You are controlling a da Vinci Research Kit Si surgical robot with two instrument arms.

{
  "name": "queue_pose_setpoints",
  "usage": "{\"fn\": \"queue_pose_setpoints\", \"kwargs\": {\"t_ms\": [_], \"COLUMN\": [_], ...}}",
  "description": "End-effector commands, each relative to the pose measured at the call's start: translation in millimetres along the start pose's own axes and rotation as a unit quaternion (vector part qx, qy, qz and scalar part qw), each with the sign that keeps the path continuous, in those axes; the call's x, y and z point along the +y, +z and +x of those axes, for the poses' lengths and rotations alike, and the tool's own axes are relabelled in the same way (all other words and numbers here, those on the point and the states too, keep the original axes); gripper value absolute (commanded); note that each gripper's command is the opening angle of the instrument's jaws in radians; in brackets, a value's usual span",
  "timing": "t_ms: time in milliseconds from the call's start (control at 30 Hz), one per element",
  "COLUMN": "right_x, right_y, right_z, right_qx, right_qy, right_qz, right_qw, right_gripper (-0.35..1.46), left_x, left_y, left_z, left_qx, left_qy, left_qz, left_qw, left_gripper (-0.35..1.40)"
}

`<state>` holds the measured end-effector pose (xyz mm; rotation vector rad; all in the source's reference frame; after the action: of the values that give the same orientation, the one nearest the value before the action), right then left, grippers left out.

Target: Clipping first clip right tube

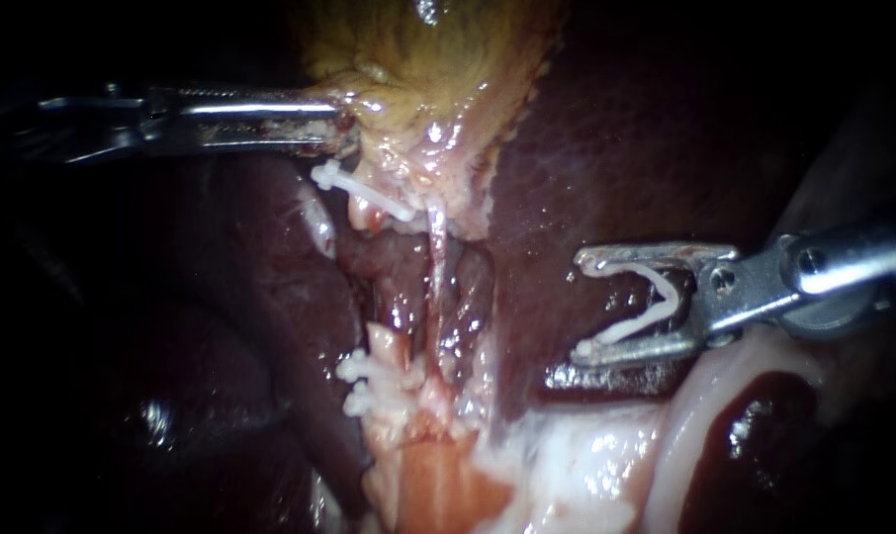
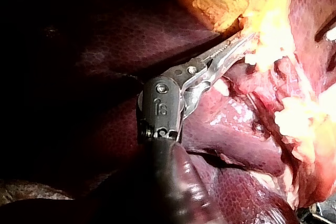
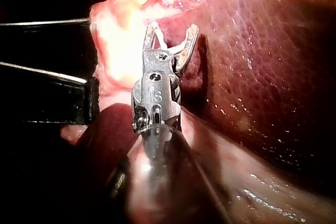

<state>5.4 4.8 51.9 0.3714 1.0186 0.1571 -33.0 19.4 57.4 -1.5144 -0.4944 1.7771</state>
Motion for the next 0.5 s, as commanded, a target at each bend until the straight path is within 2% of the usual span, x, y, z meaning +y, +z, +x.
{"fn": "queue_pose_setpoints", "kwargs": {"t_ms": [33, 167, 267, 400, 500], "right_x": [0.0, 0.0, 0.0, 0.0, 0.1], "right_y": [0.1, 0.1, 0.1, 0.4, 0.5], "right_z": [0.0, 0.0, 0.1, 0.2, 0.3], "right_qx": [0.0, 0.0, 0.0, 0.0, 0.0], "right_qy": [0.0, 0.0, 0.0, 0.0, 0.0], "right_qz": [0.0, 0.003, 0.003, 0.007, 0.008], "right_qw": [1.0, 1.0, 1.0, 1.0, 1.0], "right_gripper": [0.5, 0.5, 0.5, 0.5, 0.5], "left_x": [0.0, 0.5, 1.0, 2.3, 3.0], "left_y": [-0.1, -1.4, -3.0, -5.7, -7.0], "left_z": [0.0, 0.5, 2.3, 4.8, 5.7], "left_qx": [0.0, -0.001, -0.004, 0.009, 0.012], "left_qy": [0.0, -0.001, -0.006, -0.017, -0.02], "left_qz": [-0.001, -0.005, -0.009, -0.013, -0.013], "left_qw": [1.0, 1.0, 0.9999, 0.9997, 0.9997], "left_gripper": [-0.35, -0.35, -0.35, -0.35, -0.35]}}
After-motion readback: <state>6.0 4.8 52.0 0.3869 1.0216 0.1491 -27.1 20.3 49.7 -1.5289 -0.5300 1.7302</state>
